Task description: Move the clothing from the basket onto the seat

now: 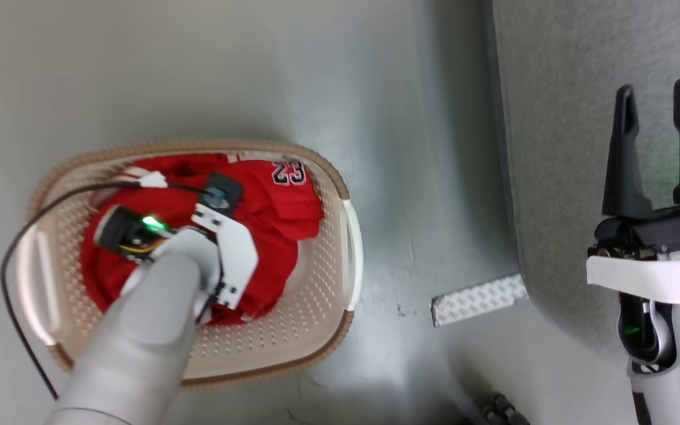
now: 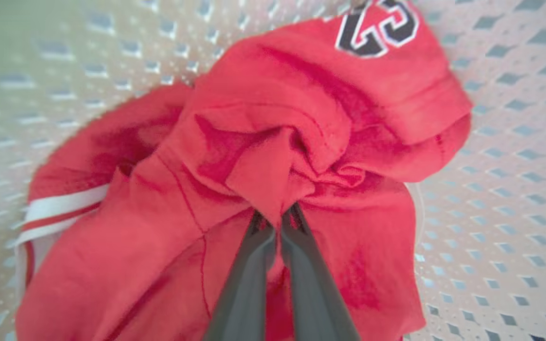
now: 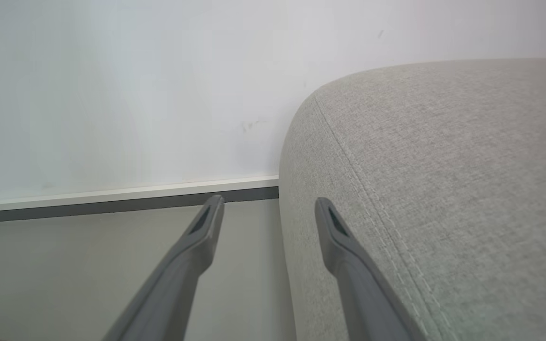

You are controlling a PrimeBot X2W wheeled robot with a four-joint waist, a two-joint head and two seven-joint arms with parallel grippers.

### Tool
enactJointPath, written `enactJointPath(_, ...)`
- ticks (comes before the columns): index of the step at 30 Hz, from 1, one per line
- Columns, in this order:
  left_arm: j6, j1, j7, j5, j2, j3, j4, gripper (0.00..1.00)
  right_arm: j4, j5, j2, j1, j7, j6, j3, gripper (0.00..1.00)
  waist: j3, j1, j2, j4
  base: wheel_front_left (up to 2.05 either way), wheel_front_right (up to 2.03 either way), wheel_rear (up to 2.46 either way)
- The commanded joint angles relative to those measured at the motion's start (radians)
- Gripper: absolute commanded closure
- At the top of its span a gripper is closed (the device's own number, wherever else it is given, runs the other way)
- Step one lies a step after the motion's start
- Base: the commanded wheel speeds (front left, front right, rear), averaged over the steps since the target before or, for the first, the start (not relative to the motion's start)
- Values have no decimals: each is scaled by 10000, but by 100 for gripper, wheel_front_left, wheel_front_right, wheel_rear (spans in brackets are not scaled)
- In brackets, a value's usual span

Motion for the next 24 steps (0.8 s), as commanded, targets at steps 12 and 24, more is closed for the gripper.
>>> enactJointPath(12,-101,1846,-1364,-1151,-589,192,-462,100,372,-667,-45,1134,8,-23,-299,0,-3502,0,-1,1080,0,0,0)
enactJointPath(24,122,4390,-2589,-2487,-672,897,-1993,100,852,-1011,-44,2700,8,-23,-201,0,-6095,0,-1,1437,0,0,0)
